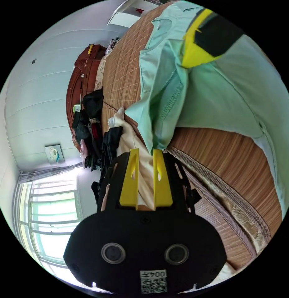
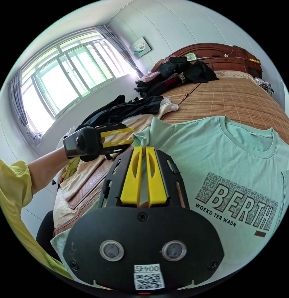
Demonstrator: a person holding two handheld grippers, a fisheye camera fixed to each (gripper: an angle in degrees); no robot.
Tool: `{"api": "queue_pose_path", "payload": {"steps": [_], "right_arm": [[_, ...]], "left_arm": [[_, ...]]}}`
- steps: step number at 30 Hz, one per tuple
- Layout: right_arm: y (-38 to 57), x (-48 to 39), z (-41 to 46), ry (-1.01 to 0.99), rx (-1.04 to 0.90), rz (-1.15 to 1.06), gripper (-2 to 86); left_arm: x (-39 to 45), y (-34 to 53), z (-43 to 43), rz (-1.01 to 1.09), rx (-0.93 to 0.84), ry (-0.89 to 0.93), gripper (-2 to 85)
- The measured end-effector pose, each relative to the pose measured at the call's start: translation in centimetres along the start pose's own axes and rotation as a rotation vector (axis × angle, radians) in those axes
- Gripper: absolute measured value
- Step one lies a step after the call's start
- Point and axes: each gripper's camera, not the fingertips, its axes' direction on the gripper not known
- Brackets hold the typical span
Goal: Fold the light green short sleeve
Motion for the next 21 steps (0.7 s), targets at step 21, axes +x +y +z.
{"api": "queue_pose_path", "payload": {"steps": [21], "right_arm": [[1.7, -3.5, 2.9, 0.003, 0.068, -0.432, 2.8]], "left_arm": [[8.3, -3.6, -4.4, 0.189, 0.139, -0.519, 0.4]]}}
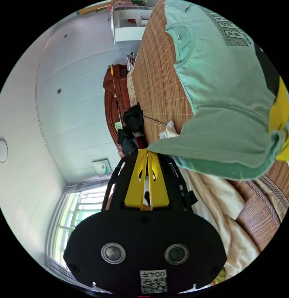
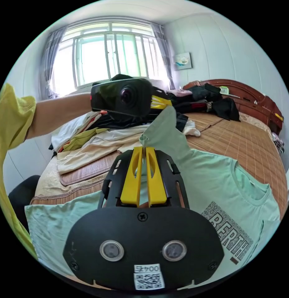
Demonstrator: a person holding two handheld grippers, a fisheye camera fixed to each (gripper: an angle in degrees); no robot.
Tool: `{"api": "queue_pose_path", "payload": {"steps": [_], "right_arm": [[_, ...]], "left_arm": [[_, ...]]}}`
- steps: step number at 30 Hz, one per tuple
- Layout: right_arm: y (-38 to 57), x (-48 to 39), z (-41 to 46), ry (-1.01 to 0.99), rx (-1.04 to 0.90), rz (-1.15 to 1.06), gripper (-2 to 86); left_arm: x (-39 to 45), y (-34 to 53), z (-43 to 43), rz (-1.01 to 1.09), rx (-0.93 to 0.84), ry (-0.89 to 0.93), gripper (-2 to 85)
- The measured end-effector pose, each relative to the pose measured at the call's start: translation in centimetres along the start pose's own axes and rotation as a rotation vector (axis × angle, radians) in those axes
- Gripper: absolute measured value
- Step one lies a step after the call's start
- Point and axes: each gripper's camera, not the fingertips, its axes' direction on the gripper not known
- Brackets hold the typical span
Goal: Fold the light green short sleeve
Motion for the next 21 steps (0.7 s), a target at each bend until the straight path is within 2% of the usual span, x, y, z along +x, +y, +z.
{"api": "queue_pose_path", "payload": {"steps": [8, 11, 13, 17, 21], "right_arm": [[1.1, 0.2, 1.0, -0.027, -0.033, -0.144, 1.0], [1.7, 1.2, 1.2, -0.132, -0.031, -0.15, 0.4], [2.4, 2.0, 1.8, -0.276, -0.029, -0.152, 0.5], [3.5, 3.1, 2.7, -0.292, -0.045, -0.147, 1.6], [4.7, 4.8, 1.4, -0.473, 0.114, -0.145, -0.1]], "left_arm": [[5.1, -7.5, -4.4, 0.179, 0.256, -0.079, 0.4], [6.9, -10.1, -5.3, 0.218, 0.334, -0.054, 0.7], [7.7, -10.9, -5.4, 0.253, 0.379, -0.043, 1.0], [8.4, -12.4, -5.4, 0.319, 0.385, 0.013, 2.3], [6.8, -12.7, -6.3, 0.282, 0.399, 0.004, 4.2]]}}
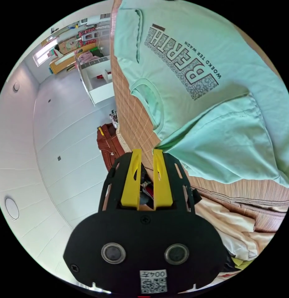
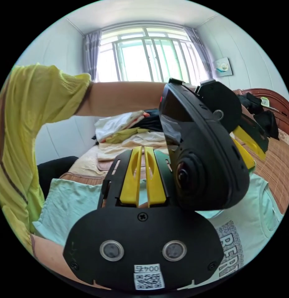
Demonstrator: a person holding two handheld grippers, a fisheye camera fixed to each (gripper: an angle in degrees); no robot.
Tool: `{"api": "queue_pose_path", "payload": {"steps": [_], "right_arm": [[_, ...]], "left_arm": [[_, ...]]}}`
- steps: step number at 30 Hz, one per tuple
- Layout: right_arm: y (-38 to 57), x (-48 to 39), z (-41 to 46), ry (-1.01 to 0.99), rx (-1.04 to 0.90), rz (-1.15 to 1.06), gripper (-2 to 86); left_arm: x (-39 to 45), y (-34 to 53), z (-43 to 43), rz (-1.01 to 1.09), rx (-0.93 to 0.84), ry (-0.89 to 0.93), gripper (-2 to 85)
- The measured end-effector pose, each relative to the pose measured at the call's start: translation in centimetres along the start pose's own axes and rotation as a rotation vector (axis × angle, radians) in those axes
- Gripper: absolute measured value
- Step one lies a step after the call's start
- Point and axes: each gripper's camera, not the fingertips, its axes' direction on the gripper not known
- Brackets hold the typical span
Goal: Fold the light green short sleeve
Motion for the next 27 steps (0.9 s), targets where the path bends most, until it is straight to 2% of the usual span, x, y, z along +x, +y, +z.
{"api": "queue_pose_path", "payload": {"steps": [4, 7, 9, 14, 18, 19, 22, 23, 24, 25, 27], "right_arm": [[1.6, 0.8, -1.9, -0.079, 0.144, -0.001, -0.7], [2.4, 0.8, -2.5, -0.129, 0.208, -0.027, -0.8], [2.6, 0.6, -2.3, -0.148, 0.214, -0.046, -0.8], [3.7, 0.2, -0.9, -0.185, 0.174, -0.07, -0.9], [5.0, 0.1, -0.1, -0.189, 0.144, -0.063, -0.9], [5.4, 0.0, 0.0, -0.19, 0.142, -0.063, -0.9], [6.3, -0.4, 0.0, -0.197, 0.151, -0.059, -0.9], [6.4, -0.4, 0.0, -0.197, 0.152, -0.059, -0.9], [6.8, -0.7, 0.0, -0.196, 0.152, -0.058, -0.9], [7.1, -0.9, 0.0, -0.198, 0.153, -0.057, -0.9], [7.5, -1.3, 0.2, -0.199, 0.15, -0.055, -0.9]], "left_arm": [[-3.2, 0.7, 0.5, -0.177, -0.054, 0.113, 5.5], [-5.5, 1.3, 2.5, -0.309, -0.086, 0.296, 5.3], [-7.1, 0.9, 4.8, -0.367, -0.112, 0.431, 5.1], [-9.4, -0.8, 8.2, -0.369, -0.156, 0.509, 4.6], [-12.8, 0.3, 9.7, -0.559, -0.07, 0.692, 4.5], [-13.3, 0.4, 9.6, -0.564, -0.042, 0.694, 4.6], [-11.8, -1.2, 6.8, -0.467, -0.028, 0.326, 5.5], [-11.9, -1.6, 6.1, -0.464, 0.018, 0.352, 5.3], [-12.2, -1.7, 6.1, -0.474, 0.036, 0.395, 5.2], [-13.1, -1.9, 6.6, -0.496, 0.052, 0.513, 5.5], [-13.8, -3.3, 10.1, -0.41, -0.077, 0.773, 6.7]]}}
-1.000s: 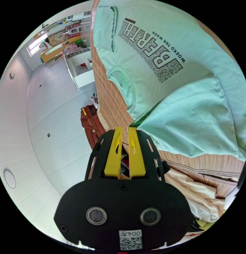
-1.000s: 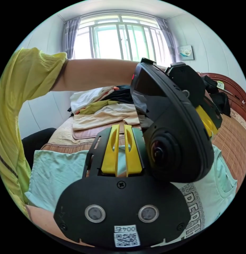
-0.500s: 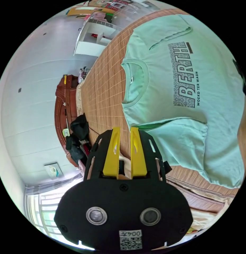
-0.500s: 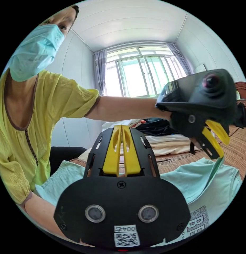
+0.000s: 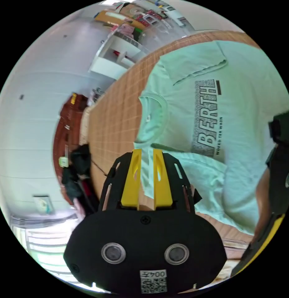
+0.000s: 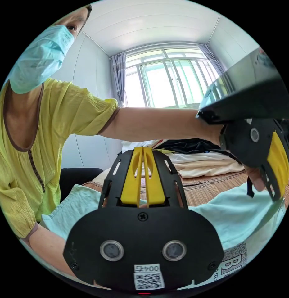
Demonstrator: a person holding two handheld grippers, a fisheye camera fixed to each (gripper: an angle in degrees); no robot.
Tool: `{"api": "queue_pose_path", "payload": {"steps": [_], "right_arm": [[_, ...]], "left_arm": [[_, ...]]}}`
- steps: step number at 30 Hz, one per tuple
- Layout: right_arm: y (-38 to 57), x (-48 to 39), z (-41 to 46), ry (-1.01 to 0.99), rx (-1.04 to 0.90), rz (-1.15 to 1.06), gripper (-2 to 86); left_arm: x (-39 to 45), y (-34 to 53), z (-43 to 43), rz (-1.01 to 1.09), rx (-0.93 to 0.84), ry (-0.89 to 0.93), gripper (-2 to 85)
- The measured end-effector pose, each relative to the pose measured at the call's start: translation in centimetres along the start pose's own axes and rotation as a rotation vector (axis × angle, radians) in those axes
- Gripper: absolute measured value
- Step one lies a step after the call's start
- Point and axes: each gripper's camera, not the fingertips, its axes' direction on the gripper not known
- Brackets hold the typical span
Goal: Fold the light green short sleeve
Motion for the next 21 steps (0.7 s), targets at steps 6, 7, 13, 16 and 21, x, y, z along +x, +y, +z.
{"api": "queue_pose_path", "payload": {"steps": [6, 7, 13, 16, 21], "right_arm": [[1.5, -1.6, 0.4, 0.016, -0.03, 0.006, -0.8], [1.9, -1.9, 0.4, 0.017, -0.028, 0.009, -0.9], [3.0, -4.2, -0.7, 0.051, 0.026, 0.016, -0.9], [2.7, -6.1, -1.4, 0.111, 0.074, 0.005, -0.9], [-0.8, -11.8, 1.4, 0.239, -0.145, -0.148, -0.9]], "left_arm": [[-2.7, -0.5, 0.5, 0.012, -0.121, 0.117, 8.3], [-3.3, 0.0, -0.1, -0.018, -0.094, 0.12, 8.2], [-2.8, 11.8, -8.0, -0.457, -0.019, -0.246, 3.9], [4.1, 18.5, -11.9, -0.632, -0.067, -0.221, 1.9], [19.3, 22.9, -20.2, -0.646, -0.06, -0.182, 1.0]]}}
